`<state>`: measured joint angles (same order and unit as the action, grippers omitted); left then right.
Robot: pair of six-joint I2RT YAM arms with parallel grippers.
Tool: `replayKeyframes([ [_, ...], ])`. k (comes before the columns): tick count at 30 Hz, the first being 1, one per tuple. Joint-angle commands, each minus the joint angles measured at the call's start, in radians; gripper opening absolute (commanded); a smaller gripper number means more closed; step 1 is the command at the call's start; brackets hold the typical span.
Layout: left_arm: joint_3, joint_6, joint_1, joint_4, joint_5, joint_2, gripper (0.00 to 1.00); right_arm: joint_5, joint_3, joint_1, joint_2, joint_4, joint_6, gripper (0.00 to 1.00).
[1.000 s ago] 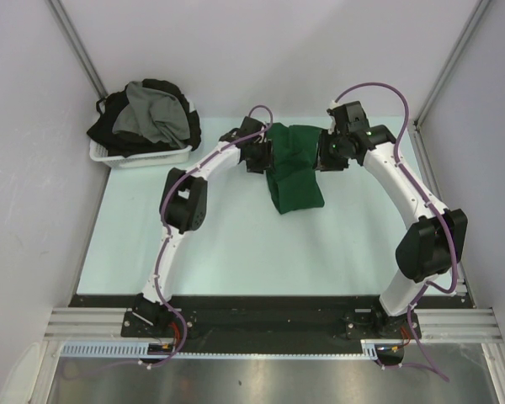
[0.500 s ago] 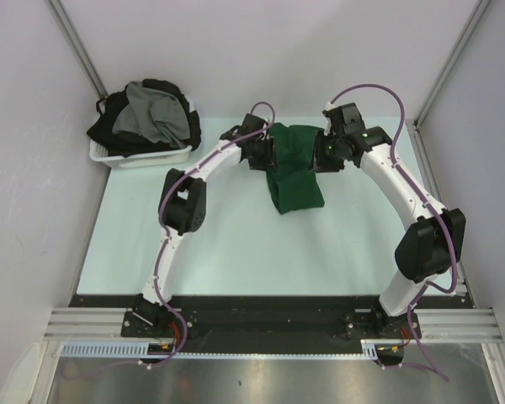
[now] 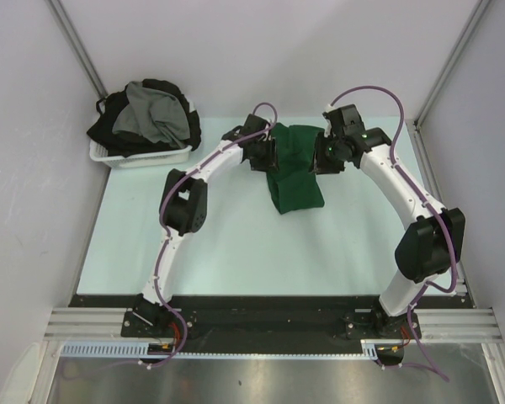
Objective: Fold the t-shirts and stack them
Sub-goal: Fold the folded rectangular tshirt in 1/3 of the way
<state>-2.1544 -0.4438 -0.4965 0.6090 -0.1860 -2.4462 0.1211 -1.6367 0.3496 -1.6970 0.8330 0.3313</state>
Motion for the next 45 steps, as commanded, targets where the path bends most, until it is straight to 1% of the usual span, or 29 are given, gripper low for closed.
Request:
replayKeyframes([
  [1,-0.058,0.019,-0.007,0.009,0.028,0.019,0.51,-0.001,0.003,-0.003,0.034,-0.011,-0.009,0.32],
  [15,-0.076,0.033,-0.007,0.014,0.034,-0.025,0.52,-0.012,0.003,-0.003,0.037,0.005,-0.014,0.32],
  [27,-0.091,0.033,-0.008,-0.008,0.029,-0.060,0.50,-0.029,-0.003,-0.004,0.039,0.034,-0.026,0.32],
  [39,-0.094,0.037,-0.010,-0.014,0.031,-0.066,0.38,-0.024,-0.017,0.009,0.017,0.034,-0.018,0.31],
  [42,-0.094,0.042,-0.010,-0.005,0.036,-0.059,0.32,-0.024,-0.017,0.014,0.013,0.032,-0.014,0.31],
  [44,-0.093,0.047,-0.010,0.000,0.039,-0.051,0.24,-0.023,-0.017,0.015,0.011,0.026,-0.012,0.30],
  [45,-0.094,0.048,-0.011,0.001,0.042,-0.051,0.18,-0.021,-0.018,0.019,0.010,0.025,-0.011,0.30],
])
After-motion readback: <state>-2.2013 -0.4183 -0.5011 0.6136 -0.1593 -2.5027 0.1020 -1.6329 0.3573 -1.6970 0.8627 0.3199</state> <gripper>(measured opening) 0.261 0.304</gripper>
